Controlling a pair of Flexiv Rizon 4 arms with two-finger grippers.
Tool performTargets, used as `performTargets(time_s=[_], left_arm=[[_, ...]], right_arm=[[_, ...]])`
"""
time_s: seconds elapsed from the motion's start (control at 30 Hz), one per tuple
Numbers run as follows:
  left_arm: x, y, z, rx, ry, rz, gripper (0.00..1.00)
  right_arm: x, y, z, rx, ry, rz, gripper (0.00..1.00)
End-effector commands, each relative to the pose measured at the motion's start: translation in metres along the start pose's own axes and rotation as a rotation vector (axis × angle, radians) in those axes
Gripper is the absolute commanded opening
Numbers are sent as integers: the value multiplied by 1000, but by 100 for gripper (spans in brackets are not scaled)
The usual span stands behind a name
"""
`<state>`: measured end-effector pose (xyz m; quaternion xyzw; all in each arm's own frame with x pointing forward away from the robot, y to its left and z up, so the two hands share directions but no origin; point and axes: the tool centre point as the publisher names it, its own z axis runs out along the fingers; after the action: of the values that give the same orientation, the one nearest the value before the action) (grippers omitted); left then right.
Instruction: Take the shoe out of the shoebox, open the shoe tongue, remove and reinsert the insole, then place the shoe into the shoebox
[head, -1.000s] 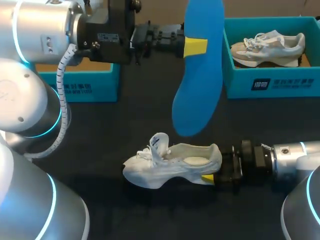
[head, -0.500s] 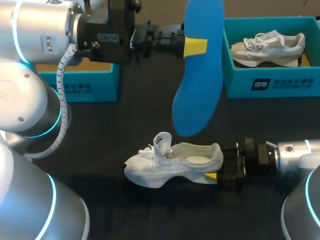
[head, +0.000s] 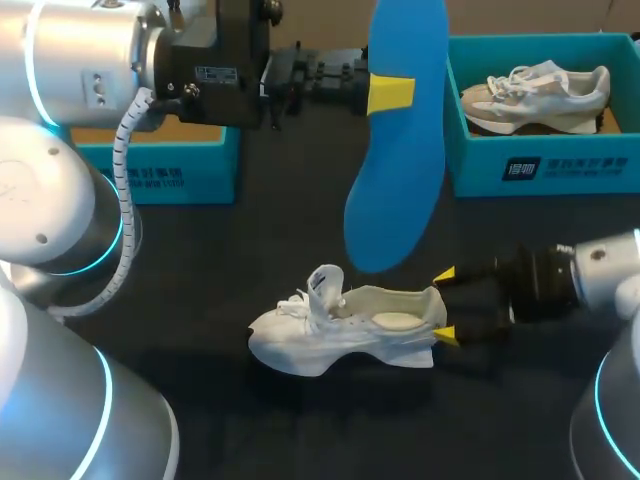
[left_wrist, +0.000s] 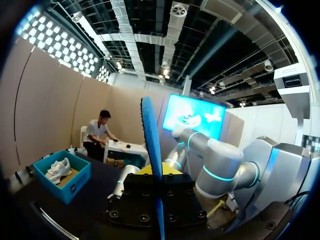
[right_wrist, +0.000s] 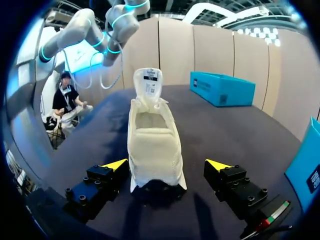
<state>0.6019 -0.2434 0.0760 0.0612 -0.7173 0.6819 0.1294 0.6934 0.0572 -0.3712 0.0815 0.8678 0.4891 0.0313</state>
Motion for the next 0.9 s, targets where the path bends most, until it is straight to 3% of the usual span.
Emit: performTargets(time_s=[0.03, 0.43, 0.9], left_arm=[[0, 0, 0, 1, 1, 1, 0], [0, 0, 0, 1, 1, 1, 0], [0, 0, 0, 1, 1, 1, 0]], right_arm=[[-7, 12, -4, 206, 41, 4, 100], [-4, 26, -24, 344, -25, 14, 100], [1, 38, -36, 568, -65, 25, 100]])
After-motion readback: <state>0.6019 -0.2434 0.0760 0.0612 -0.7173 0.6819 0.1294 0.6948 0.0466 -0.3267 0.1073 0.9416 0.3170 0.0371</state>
